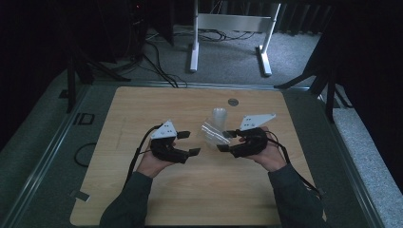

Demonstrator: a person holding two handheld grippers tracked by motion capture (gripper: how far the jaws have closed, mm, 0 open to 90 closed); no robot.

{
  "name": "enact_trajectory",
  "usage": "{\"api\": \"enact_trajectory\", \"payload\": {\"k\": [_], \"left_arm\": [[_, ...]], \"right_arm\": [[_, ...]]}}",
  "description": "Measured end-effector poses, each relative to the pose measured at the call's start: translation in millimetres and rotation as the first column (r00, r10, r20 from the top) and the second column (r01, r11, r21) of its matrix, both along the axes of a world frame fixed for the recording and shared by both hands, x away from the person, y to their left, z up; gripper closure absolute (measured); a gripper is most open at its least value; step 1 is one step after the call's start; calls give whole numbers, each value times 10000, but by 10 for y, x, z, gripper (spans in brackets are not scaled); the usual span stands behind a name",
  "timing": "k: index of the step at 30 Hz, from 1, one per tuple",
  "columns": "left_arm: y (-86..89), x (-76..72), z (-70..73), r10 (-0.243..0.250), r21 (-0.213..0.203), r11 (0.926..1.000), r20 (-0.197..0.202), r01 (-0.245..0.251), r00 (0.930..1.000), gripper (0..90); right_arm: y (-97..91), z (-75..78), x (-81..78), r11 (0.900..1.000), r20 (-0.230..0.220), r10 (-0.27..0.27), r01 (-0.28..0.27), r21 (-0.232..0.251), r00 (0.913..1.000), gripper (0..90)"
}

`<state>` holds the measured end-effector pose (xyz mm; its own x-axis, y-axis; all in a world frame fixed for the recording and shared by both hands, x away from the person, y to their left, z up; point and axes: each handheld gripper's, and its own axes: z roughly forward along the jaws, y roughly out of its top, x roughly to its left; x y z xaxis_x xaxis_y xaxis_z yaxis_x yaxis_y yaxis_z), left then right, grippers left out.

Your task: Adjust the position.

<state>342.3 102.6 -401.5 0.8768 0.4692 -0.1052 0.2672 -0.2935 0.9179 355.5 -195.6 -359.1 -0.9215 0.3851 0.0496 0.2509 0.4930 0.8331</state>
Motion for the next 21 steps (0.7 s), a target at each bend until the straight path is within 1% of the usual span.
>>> {"api": "enact_trajectory", "payload": {"k": [2,3,8,11,13,15,16,18,21], "left_arm": [[3,1,3,-25,-36,10000,-12,25,10000,238],[11,5,6,-86,-188,9998,-54,85,9999,238],[31,16,15,-324,-549,9980,-183,313,9993,238],[42,25,20,-513,-742,9960,-241,494,9984,238],[46,33,19,-652,-856,9944,-362,620,9972,238],[47,38,16,-723,-903,9936,-407,683,9966,238],[47,38,16,-723,-903,9936,-407,683,9966,238],[52,42,14,-882,-1113,9904,-469,826,9950,238],[58,49,14,-945,-1218,9886,-489,880,9943,238]], "right_arm": [[0,2,-1,10000,-1,14,-14,70,10000,413],[0,3,0,9999,24,42,-42,136,10000,413],[1,9,-7,9991,66,196,-198,381,9998,413],[3,11,-10,9985,125,218,-224,500,9997,413],[1,14,-12,9977,152,262,-271,619,9995,412],[3,17,-14,9966,205,302,-317,758,9993,412],[3,17,-14,9966,205,302,-317,758,9993,412],[15,9,-17,9954,223,409,-427,859,9989,412],[20,4,-19,9953,234,451,-469,850,9987,412]]}}
